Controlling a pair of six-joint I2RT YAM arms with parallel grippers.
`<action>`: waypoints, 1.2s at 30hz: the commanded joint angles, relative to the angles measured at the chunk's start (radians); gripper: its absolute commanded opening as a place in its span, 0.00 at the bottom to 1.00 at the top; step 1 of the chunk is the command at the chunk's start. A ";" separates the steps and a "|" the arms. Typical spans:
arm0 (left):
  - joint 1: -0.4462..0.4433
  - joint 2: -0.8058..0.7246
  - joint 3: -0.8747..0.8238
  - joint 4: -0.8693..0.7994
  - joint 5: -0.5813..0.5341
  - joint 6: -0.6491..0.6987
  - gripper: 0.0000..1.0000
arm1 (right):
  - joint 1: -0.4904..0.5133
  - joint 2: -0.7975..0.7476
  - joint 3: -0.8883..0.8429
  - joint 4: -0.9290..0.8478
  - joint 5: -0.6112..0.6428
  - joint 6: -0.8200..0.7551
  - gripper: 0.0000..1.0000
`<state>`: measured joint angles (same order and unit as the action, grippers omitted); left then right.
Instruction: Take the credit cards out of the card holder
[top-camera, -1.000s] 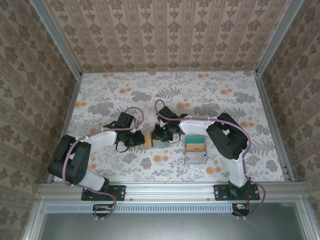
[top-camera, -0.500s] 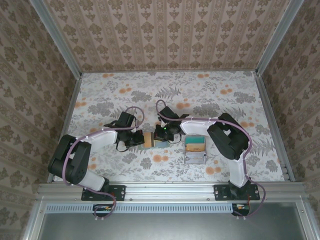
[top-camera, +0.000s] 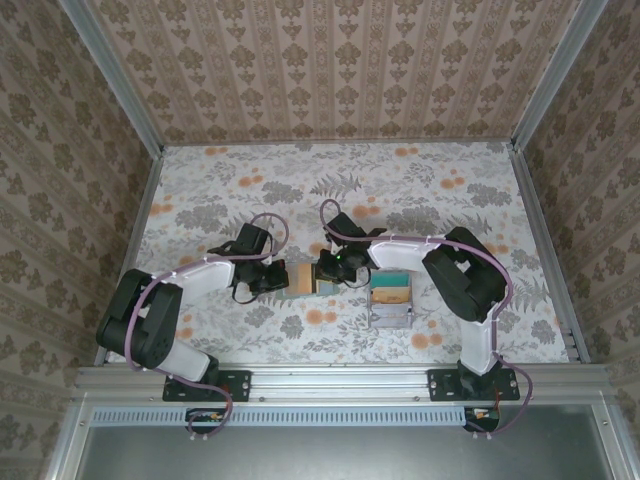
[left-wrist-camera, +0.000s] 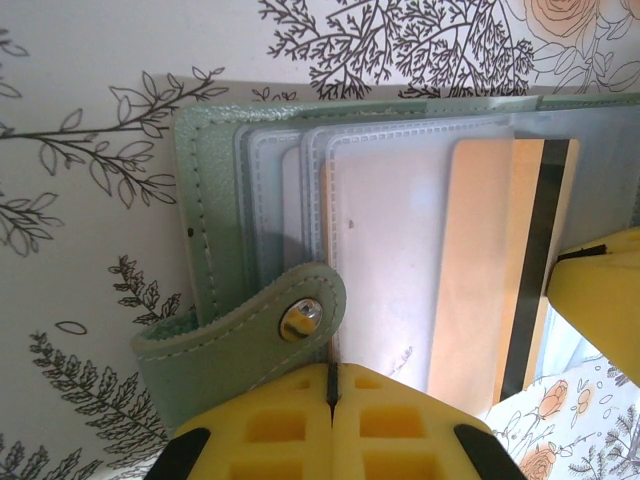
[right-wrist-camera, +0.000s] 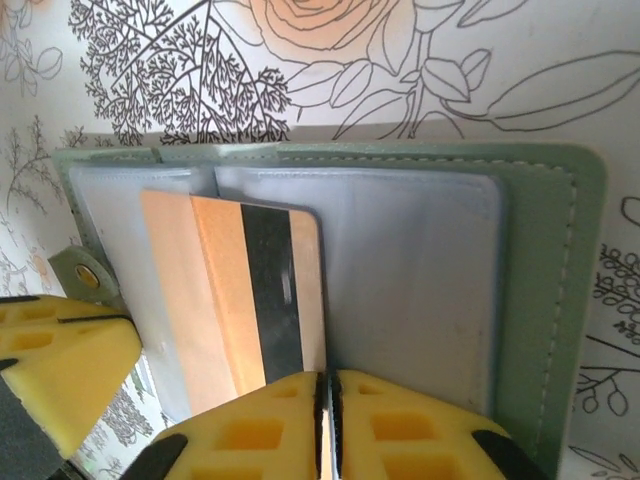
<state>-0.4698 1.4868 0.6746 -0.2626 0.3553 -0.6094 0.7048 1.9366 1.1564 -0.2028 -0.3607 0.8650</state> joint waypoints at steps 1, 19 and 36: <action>0.007 0.047 -0.013 -0.075 -0.059 -0.001 0.00 | -0.001 -0.015 -0.009 0.022 -0.015 -0.005 0.26; 0.007 0.058 -0.009 -0.074 -0.045 0.001 0.00 | 0.002 0.027 -0.050 0.145 -0.038 0.042 0.21; 0.040 0.062 -0.003 -0.080 -0.044 0.021 0.00 | -0.087 -0.073 -0.107 0.016 -0.014 -0.081 0.10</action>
<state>-0.4465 1.5055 0.6895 -0.2802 0.3904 -0.6083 0.6464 1.8912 1.0874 -0.0864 -0.4198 0.8314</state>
